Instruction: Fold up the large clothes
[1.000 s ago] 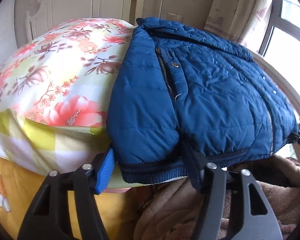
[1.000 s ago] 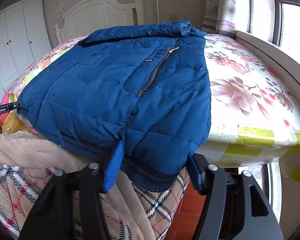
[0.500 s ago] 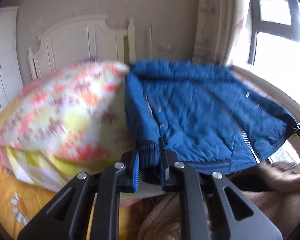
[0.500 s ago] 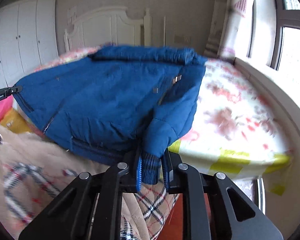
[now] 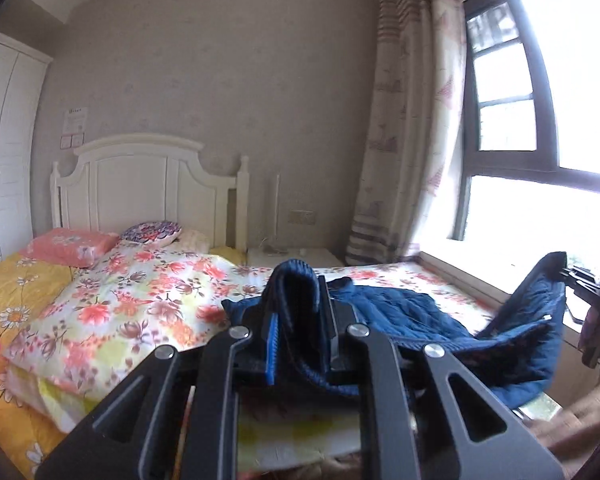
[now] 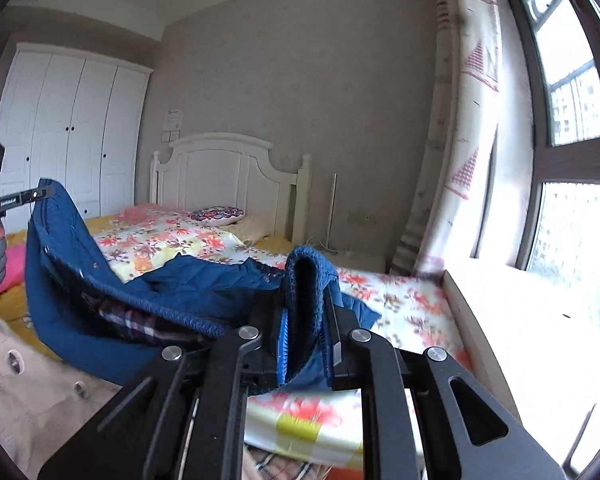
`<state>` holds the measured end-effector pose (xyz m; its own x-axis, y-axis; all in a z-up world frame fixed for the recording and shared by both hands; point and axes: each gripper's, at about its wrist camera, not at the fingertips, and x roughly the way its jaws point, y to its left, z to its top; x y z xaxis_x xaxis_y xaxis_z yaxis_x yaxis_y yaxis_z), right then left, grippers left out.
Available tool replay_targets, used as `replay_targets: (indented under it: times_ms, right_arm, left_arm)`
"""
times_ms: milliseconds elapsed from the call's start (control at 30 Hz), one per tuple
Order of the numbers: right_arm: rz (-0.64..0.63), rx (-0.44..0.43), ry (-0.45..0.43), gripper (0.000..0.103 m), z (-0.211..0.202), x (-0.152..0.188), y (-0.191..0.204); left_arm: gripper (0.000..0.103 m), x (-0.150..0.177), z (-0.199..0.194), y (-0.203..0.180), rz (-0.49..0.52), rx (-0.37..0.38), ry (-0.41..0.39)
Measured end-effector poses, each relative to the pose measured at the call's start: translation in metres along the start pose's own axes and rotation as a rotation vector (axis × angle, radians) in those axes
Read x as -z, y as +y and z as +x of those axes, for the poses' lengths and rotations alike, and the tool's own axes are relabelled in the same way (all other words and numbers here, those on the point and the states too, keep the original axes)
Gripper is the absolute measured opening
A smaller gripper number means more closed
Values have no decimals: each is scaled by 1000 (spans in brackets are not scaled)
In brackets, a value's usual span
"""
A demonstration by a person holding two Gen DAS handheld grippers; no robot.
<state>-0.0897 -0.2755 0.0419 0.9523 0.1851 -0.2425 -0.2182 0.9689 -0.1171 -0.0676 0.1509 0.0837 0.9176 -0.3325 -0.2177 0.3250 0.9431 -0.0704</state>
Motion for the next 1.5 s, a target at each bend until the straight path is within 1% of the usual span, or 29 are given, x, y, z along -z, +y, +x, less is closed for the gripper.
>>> replay_targets:
  times_ms: [33,67,100,133,200,233,267,300,333,367,400,433,467,533,600,667,733,800,900,967,1067,1133,1267,1333,1367,1400,1433,1467,1500]
  right_arm:
    - [-5,0,21,15,23,-9,-5]
    - [-20,10,57,15,55,-20,-12]
    - [-32,22,89,15,78,-28,-16]
    - [-28,30,123,15,105,-35,-23]
    - [23,36,211,15,171,-51,-43]
    - [54,46,269,16,209,-55,-56]
    - [86,44,315,21,235,-56,-66]
    - [172,14,394,28,278,-55,-87]
    - [233,-19,437,34,301,-52,-97]
    - [303,-42,482,50,324,-48,-111]
    - [364,-12,498,68,343,-42,-125]
    - [394,27,475,72,351,-40,-137]
    - [413,39,456,76,353,-37,-144]
    - [435,17,437,76,355,-30,-155]
    - [398,-20,436,76,352,-21,-153]
    - [331,-61,465,78,363,-9,-146]
    - [296,-120,507,80,372,8,-138]
    - [268,-158,548,82,378,25,-126]
    - [258,-204,595,83,392,43,-112]
    - [246,-223,615,83,399,48,-107]
    - [214,-239,621,83,405,51,-100]
    - [202,-248,622,83,407,51,-98]
    - [227,-279,618,80,407,54,-103]
    - [253,-280,607,76,405,56,-107]
    - [261,-284,597,71,404,57,-109]
    - [260,-283,581,54,401,56,-109]
    - [240,-268,553,37,396,53,-108]
    - [203,-237,524,25,386,47,-104]
    - [172,-213,491,20,374,40,-100]
  left_arm:
    - [15,-7,24,3,1,-11,20]
    - [16,-15,47,4,1,-32,43]
    - [16,-25,81,7,10,-68,84]
    - [17,-31,99,9,12,-91,101]
    - [18,-46,164,24,-27,-136,180]
    - [23,-53,200,35,-60,-175,219]
    - [31,-59,232,45,-68,-236,239]
    - [39,-65,270,57,-72,-288,270]
    - [57,-67,292,68,-92,-314,288]
    - [68,-68,316,81,-115,-356,308]
    - [69,-67,344,96,-135,-409,347]
    - [69,-64,362,108,-153,-429,382]
    - [69,-59,374,117,-174,-429,410]
    - [70,-47,386,129,-196,-369,451]
    - [76,-34,394,130,-164,-265,501]
    - [83,-18,397,125,-145,-161,544]
    - [87,0,403,122,-122,-34,617]
    - [88,16,405,116,-69,1,664]
    - [90,37,405,114,-38,9,708]
    - [90,43,403,116,-54,24,720]
    - [90,52,399,129,-123,84,724]
    - [90,56,401,133,-151,104,733]
    - [90,61,411,140,-236,158,742]
    - [87,61,413,139,-252,184,732]
    - [79,61,414,138,-248,185,730]
    - [72,60,412,136,-236,177,716]
    - [50,58,408,135,-222,144,688]
    - [24,54,402,133,-210,115,659]
    - [17,49,394,132,-204,109,629]
